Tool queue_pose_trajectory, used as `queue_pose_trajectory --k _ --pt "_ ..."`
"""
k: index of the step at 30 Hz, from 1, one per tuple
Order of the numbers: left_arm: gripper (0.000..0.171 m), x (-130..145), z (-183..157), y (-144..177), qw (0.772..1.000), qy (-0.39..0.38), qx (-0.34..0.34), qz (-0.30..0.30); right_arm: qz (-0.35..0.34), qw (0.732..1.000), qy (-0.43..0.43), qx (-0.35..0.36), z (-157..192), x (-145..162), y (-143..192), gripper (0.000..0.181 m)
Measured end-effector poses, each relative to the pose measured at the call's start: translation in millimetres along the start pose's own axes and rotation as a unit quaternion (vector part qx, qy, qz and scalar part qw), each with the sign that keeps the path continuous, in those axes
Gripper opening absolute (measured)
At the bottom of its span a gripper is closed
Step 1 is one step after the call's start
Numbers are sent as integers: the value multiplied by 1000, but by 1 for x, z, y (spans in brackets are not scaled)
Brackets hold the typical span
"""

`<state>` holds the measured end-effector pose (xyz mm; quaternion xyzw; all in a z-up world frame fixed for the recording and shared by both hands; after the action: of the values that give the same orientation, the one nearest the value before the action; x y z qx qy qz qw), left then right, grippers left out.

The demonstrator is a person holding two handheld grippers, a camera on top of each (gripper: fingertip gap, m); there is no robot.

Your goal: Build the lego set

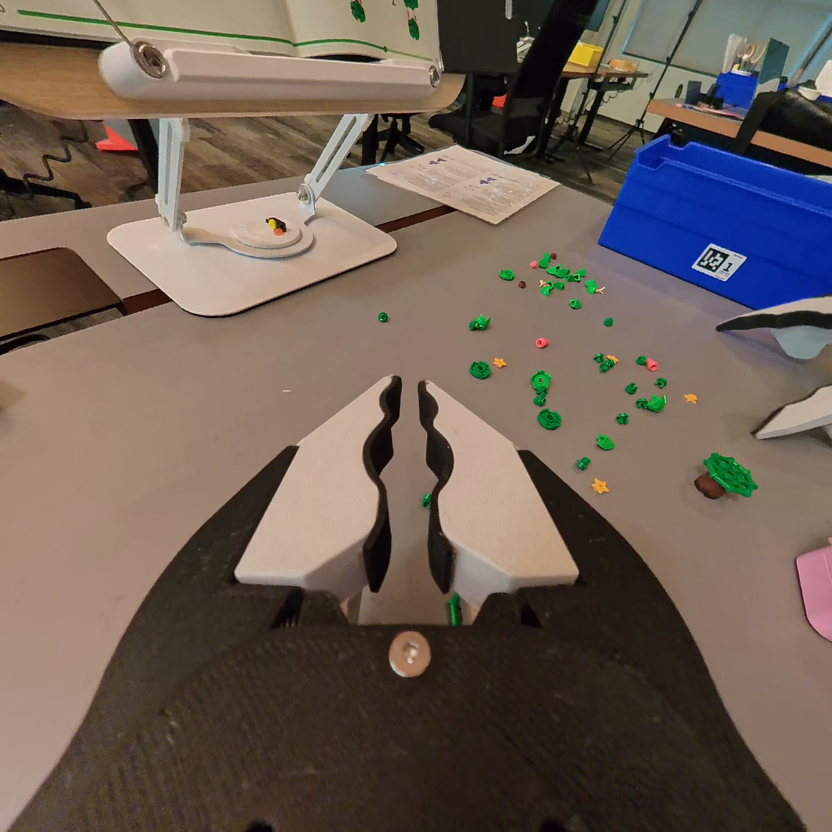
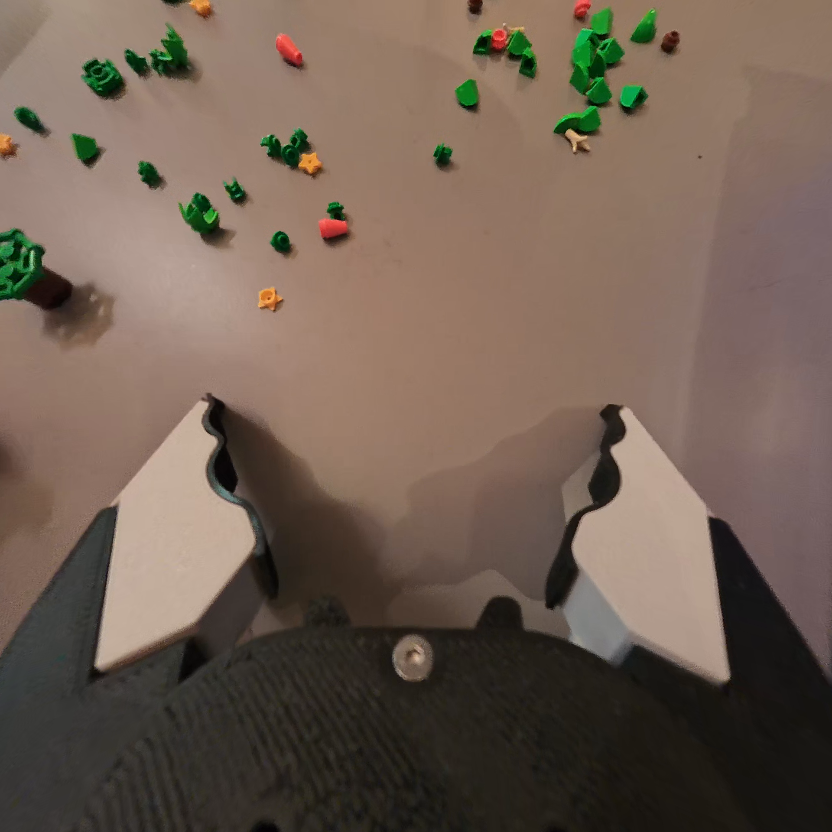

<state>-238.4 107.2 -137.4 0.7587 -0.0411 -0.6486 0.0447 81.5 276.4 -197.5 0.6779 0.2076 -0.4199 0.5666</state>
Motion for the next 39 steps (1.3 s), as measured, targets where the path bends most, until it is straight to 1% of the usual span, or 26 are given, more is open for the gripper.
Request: queue_pose_trajectory --k 3,7,10,17,22,25,26,27,28,29,30,31,33,34,35,36,37,38,39 --pt "3 0 0 0 1000 -1 0 0 1 1000 7 -7 -7 1 1 159" --pt "3 0 0 0 1000 2 1 -1 1 1000 9 -9 -7 0 0 159" --pt "4 1 0 -1 1000 3 5 7 0 999 23 -29 -10 1 1 159" --pt "5 4 -3 -4 1000 -7 6 21 1 999 23 -28 -9 1 1 159" --pt "6 4 -2 -4 1000 -4 7 25 1 997 49 -64 -11 -5 -7 159" --pt "7 5 -2 -5 1000 -1 9 29 0 997 50 -64 -14 -7 -9 158" --pt "8 5 -2 -5 1000 0 10 30 -6 997 49 -63 -15 -11 -9 147" --pt "8 6 -2 -5 999 1 10 31 -21 995 56 -80 -13 -21 -8 120" --pt "8 6 -2 -5 999 3 11 31 -49 991 68 -105 -7 -39 -4 98" --pt "8 6 -2 -5 999 4 12 32 -88 986 78 -119 -3 -61 0 93" --pt "8 6 -2 -5 999 5 12 32 -132 980 87 -120 1 -86 5 95" --pt "8 6 -2 -5 999 4 11 32 -184 972 90 -114 5 -112 9 101" --pt "8 6 -3 -5 999 0 10 33 -295 947 62 -108 16 -158 13 111" --pt "8 6 -3 -5 999 -3 10 33 -332 935 48 -118 23 -175 12 103" --pt "7 6 -4 -5 999 -6 10 33 -347 925 51 -145 32 -185 6 87" --pt "7 6 -4 -5 999 -9 10 31 -344 919 68 -177 42 -190 -2 64" --pt "6 5 -4 -5 999 -11 9 30 -339 916 93 -194 49 -190 -14 45" --pt "6 5 -5 -5 999 -11 9 30 -332 916 109 -197 53 -188 -27 44" --pt "6 5 -5 -5 999 -11 11 30 -320 919 117 -197 57 -183 -38 49"
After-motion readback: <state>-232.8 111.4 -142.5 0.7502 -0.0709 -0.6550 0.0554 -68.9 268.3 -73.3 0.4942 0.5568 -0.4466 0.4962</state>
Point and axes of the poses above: each gripper's, where its closed fingertips meet, y back along the fingers, x out of its underside, z = x × y across the jaws, the point moved 5 cm from there along y, back along the fingers, and after that the axes turned 10 degrees about -z, right-handed, at the moved point
